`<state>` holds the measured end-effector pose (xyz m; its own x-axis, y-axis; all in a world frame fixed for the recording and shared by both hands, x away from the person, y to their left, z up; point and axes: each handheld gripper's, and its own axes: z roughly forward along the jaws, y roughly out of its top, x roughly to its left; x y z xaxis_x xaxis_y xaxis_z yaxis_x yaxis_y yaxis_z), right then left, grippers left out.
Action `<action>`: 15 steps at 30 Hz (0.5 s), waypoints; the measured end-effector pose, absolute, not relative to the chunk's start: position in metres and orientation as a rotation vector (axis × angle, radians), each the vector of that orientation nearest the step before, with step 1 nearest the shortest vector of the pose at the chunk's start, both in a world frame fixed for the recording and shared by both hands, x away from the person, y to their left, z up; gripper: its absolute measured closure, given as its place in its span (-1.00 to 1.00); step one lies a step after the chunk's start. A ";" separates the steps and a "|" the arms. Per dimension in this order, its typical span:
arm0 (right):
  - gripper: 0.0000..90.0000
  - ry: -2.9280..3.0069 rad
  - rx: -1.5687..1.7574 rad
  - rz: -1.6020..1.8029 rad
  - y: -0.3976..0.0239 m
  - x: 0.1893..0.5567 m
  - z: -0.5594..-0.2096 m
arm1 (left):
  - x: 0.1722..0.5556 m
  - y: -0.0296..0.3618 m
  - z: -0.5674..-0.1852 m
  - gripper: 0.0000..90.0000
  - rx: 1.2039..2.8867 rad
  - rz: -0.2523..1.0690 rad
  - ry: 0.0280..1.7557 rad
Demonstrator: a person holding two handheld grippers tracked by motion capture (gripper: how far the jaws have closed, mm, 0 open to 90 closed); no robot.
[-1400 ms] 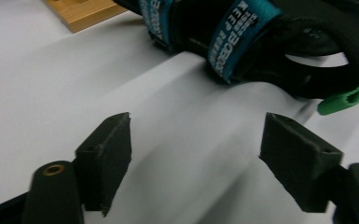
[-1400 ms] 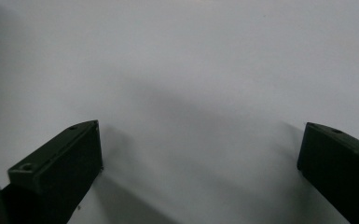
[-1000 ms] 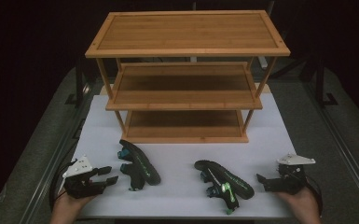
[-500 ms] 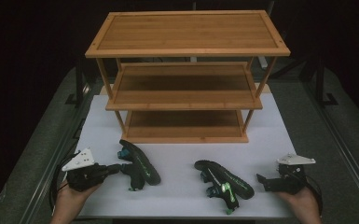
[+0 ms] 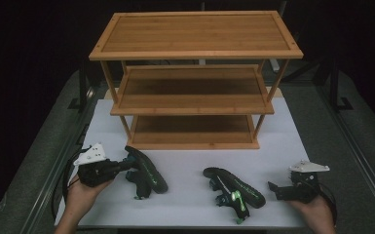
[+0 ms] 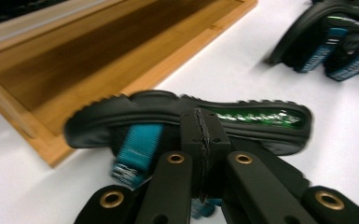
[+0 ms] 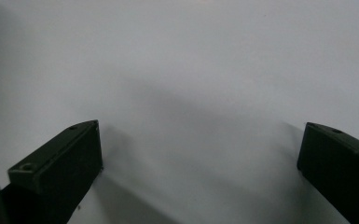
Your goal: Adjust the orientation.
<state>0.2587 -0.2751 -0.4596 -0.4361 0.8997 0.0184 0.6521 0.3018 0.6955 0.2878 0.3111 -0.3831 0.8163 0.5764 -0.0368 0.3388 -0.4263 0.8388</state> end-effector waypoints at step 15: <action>-1.00 2.199 1.389 0.907 -0.275 0.259 -0.460 | 0.326 0.303 -0.382 1.00 2.073 0.348 0.666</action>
<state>0.2587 -0.2751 -0.4597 -0.4364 0.8996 0.0186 0.6512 0.3015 0.6964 0.3258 0.3031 -0.3820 0.8150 0.5794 -0.0068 0.3251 -0.4476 0.8330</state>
